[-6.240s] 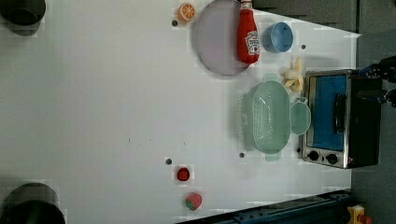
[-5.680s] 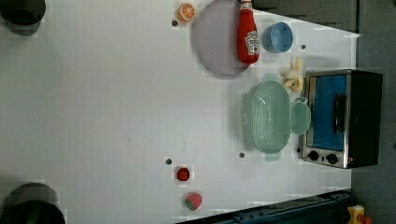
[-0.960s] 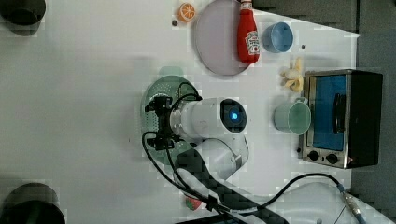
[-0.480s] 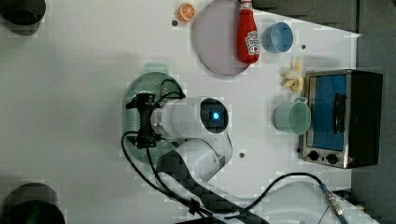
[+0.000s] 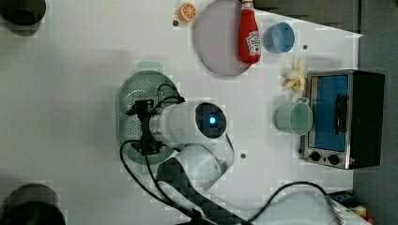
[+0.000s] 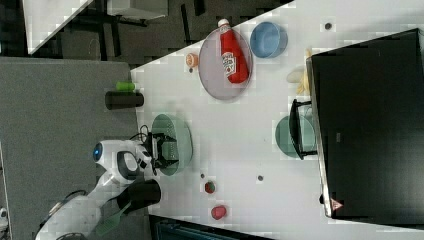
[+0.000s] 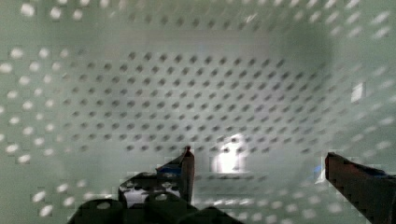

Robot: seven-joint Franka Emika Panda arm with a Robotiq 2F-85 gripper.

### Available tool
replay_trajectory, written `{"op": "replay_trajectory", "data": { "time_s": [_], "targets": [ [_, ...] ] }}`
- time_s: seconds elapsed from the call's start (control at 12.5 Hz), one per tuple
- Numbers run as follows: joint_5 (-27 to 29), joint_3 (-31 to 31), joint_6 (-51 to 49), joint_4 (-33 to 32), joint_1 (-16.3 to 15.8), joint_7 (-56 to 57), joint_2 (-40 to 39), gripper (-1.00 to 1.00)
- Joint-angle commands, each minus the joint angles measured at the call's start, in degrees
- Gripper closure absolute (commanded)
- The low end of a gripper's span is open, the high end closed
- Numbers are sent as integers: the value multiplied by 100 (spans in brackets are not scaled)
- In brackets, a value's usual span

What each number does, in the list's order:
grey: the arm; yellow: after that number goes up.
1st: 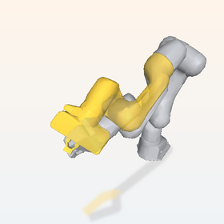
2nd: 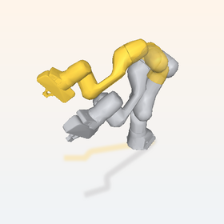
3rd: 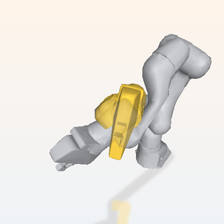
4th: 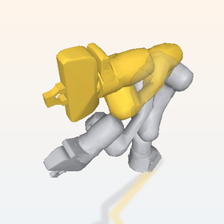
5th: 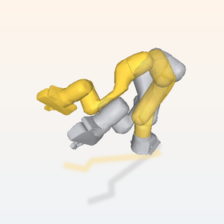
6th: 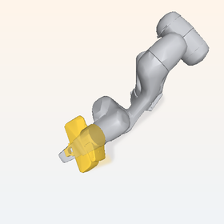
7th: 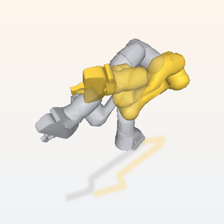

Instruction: Drag strainer right to left.

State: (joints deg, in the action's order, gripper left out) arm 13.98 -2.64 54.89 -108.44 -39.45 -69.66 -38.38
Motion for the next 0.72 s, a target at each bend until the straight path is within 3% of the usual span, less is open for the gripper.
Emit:
{"op": "replay_trajectory", "data": {
  "time_s": [0.08,0.48,0.72],
  "targets": [
    [93,703,-919,236,71,1417,1143,-100],
    [-210,2391,-2894,289,228,4122,3140,-100],
    [-1229,3412,-4056,415,286,5236,4101,-100]
  ]
}}
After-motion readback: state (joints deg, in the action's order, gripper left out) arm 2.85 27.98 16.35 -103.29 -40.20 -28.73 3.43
